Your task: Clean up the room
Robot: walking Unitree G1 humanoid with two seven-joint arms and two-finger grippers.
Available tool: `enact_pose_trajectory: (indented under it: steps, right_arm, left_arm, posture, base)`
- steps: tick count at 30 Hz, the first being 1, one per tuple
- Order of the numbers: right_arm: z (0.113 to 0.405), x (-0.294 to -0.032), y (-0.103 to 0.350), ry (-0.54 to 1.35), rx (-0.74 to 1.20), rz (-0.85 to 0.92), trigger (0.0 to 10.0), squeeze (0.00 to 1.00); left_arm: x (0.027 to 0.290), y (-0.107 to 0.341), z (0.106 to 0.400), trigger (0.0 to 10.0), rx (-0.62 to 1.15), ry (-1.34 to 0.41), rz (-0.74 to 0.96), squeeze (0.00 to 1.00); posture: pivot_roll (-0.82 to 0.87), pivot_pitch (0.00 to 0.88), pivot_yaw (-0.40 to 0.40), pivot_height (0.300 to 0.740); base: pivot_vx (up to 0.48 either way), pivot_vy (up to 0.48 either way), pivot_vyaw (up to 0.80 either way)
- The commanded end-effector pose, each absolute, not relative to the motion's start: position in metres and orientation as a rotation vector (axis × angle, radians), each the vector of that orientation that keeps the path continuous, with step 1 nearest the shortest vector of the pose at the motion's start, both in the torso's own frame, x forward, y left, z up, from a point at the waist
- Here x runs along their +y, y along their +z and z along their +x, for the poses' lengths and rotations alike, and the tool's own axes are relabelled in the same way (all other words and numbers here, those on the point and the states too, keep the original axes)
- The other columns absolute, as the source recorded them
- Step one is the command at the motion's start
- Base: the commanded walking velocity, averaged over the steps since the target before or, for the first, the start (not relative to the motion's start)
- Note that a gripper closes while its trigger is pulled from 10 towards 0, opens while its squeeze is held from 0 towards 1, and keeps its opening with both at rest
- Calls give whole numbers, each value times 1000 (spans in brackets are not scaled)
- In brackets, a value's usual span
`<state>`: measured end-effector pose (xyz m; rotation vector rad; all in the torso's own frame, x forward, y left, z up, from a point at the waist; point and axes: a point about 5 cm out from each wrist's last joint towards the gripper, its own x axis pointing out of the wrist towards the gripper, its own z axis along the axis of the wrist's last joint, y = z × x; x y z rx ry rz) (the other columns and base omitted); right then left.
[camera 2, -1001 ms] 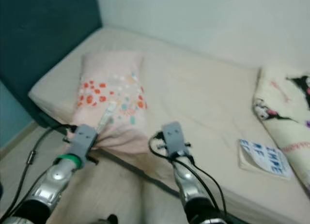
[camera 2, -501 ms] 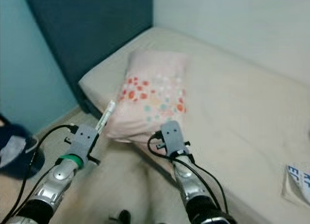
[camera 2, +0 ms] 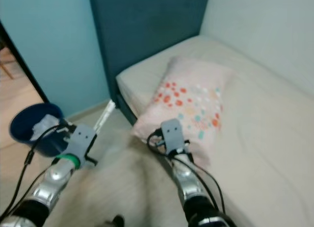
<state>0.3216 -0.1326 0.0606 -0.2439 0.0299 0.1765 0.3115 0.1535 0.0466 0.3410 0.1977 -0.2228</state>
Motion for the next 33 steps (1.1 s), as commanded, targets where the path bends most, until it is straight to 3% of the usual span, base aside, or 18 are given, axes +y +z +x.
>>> enact_pose_trajectory:
  steps: [1,33]
  right_arm:
    - [319,-135,58,174,40,-235,10000,0]
    - [319,-122,67,245,-16,-184,10000,0]
  left_arm:
    - [152,42,308,10000,217,-233,330,0]
    - [156,42,311,10000,233,-189,340,0]
  posture:
    - [-14,32,64,714]
    - [-13,39,66,714]
  base:
    - [0,0,788]
    - [0,0,788]
